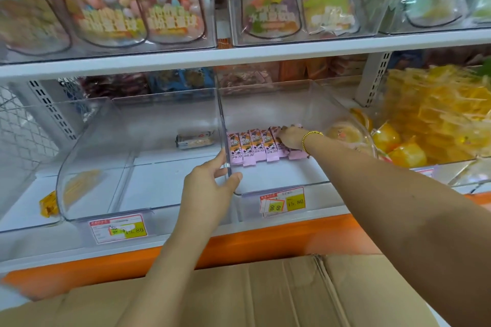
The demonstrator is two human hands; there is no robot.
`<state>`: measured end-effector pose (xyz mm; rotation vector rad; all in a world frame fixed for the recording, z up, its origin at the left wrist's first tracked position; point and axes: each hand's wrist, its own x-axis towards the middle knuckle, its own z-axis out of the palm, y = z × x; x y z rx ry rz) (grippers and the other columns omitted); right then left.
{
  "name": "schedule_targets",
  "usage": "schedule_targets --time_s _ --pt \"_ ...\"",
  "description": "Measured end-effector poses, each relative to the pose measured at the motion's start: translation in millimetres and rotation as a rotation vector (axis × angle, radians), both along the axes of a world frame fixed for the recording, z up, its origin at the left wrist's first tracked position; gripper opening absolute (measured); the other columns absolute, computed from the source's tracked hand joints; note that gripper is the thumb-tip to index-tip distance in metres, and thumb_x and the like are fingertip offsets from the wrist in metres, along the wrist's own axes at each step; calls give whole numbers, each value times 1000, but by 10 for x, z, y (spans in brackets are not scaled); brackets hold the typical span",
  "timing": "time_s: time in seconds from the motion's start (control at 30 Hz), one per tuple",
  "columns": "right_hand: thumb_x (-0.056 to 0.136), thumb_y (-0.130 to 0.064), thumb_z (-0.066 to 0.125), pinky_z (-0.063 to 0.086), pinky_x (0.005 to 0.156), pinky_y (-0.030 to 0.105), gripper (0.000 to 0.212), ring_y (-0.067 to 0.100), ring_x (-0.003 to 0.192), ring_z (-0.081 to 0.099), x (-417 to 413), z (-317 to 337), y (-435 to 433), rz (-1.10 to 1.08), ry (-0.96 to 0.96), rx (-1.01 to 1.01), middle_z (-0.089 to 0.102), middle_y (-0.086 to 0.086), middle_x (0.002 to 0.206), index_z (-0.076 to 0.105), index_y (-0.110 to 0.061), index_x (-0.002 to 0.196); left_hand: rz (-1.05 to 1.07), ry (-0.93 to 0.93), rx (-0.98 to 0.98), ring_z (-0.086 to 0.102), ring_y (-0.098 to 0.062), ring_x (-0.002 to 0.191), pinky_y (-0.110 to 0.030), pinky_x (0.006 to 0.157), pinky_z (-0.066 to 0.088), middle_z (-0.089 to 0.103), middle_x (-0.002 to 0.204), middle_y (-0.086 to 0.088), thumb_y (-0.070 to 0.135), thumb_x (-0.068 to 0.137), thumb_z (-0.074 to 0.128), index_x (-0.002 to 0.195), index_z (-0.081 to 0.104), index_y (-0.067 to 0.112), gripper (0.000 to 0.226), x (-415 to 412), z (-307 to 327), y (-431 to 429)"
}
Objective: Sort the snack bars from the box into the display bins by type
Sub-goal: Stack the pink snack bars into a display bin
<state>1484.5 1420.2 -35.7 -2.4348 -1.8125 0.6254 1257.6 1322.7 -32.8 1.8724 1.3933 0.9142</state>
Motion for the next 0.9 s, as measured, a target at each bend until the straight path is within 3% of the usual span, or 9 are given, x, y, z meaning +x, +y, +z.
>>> schedule_targets --time_s 0.13,0.2,0.27,0.37,0.43,0.63,0.7,0.77,0.9 --pt "98 -3 38 44 94 34 37 34 122 51 -6 171 -274 -116 156 194 53 21 133 49 1 133 -2 -44 -11 56 -5 108 -20 84 41 64 119 10 18 90 62 135 53 30 47 9 15 -7" --pt "93 -8 50 50 77 32 24 34 103 63 -35 309 -538 -268 471 386 66 22 110 66 3 107 19 -48 -5 57 -11 113 -19 87 41 64 121 6 16 90 62 135 53 25 47 26 11 -87" --pt "90 -16 57 50 61 28 28 22 63 65 -82 414 -952 -249 544 585 67 18 73 67 -4 68 62 -113 70 59 -10 109 -17 89 42 64 120 3 15 90 63 132 56 19 43 23 0 -302" --pt "92 -22 58 39 51 23 48 4 36 39 -329 459 -1663 8 460 752 46 1 44 47 -15 46 142 -299 239 58 0 74 -11 68 45 68 81 8 23 93 59 87 68 18 12 -88 -82 -851" --pt "94 -24 58 29 49 21 54 8 40 32 -595 327 -2149 193 406 693 31 -6 40 33 -18 46 187 -295 243 45 -11 53 -23 55 36 51 53 1 32 93 52 59 52 14 38 -213 -304 -1238" --pt "93 -44 48 35 54 30 46 17 59 47 -1165 -742 -3087 532 3 -86 54 8 63 48 -16 56 342 -97 -7 32 -22 47 -37 49 26 32 46 -2 41 92 44 52 34 16 48 -743 -1419 -2323" --pt "94 -31 51 35 56 31 38 21 64 48 -1243 -1095 -3312 535 33 -341 52 10 67 59 -3 70 419 -22 -184 38 -16 47 -33 48 27 40 47 3 24 94 53 56 45 19 39 -853 -1761 -2663" --pt "94 -25 53 45 74 32 27 27 88 59 -1264 -1459 -3498 531 -11 -424 62 16 95 62 0 95 394 102 -409 50 -18 56 -32 54 39 57 60 0 16 91 58 80 64 13 13 -925 -2049 -2934" --pt "90 -31 64 40 98 37 79 31 122 45 -1300 -1981 -3779 504 49 -422 39 17 144 18 -13 151 262 214 -599 60 -15 83 -22 72 47 69 104 -7 2 83 64 114 65 8 32 -965 -2257 -3109"
